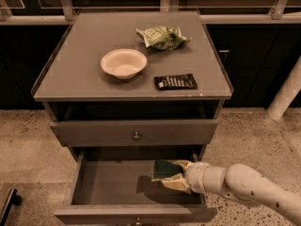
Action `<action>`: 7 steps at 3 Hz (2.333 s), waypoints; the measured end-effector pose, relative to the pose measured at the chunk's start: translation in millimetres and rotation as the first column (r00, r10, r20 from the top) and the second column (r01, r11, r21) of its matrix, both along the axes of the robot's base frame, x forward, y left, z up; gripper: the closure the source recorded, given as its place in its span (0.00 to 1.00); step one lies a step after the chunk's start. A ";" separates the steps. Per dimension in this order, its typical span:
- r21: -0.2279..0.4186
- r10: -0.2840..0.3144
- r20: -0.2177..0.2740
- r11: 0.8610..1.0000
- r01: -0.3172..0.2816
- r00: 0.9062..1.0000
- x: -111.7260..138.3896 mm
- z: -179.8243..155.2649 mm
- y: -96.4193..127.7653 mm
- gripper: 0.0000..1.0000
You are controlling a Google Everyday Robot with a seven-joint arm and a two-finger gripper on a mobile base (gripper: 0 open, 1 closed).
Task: Pick sponge from middle drawer and place on counter
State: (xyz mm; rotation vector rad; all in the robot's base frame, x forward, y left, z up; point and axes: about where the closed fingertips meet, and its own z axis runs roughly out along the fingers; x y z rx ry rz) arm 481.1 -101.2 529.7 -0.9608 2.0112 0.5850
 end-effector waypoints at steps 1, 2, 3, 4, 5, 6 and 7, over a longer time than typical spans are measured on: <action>-0.015 0.051 0.037 0.999 -0.050 0.998 3.9 15.8 4.7 1.00; -0.072 0.137 0.152 0.989 -0.127 0.979 3.5 69.2 6.9 1.00; -0.169 0.218 0.285 0.970 -0.175 0.934 -7.0 153.1 5.5 1.00; -0.233 0.250 0.397 0.958 -0.167 0.883 -19.7 238.0 -8.3 1.00; -0.232 0.252 0.395 0.958 -0.170 0.883 -19.1 236.6 -6.6 1.00; -0.260 0.294 0.431 0.946 -0.195 0.853 -10.3 255.3 -1.2 1.00; -0.324 0.382 0.481 0.914 -0.245 0.789 10.6 300.4 8.8 1.00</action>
Offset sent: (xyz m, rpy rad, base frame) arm 0.0036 0.0067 0.1773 -0.1516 -0.3925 0.2503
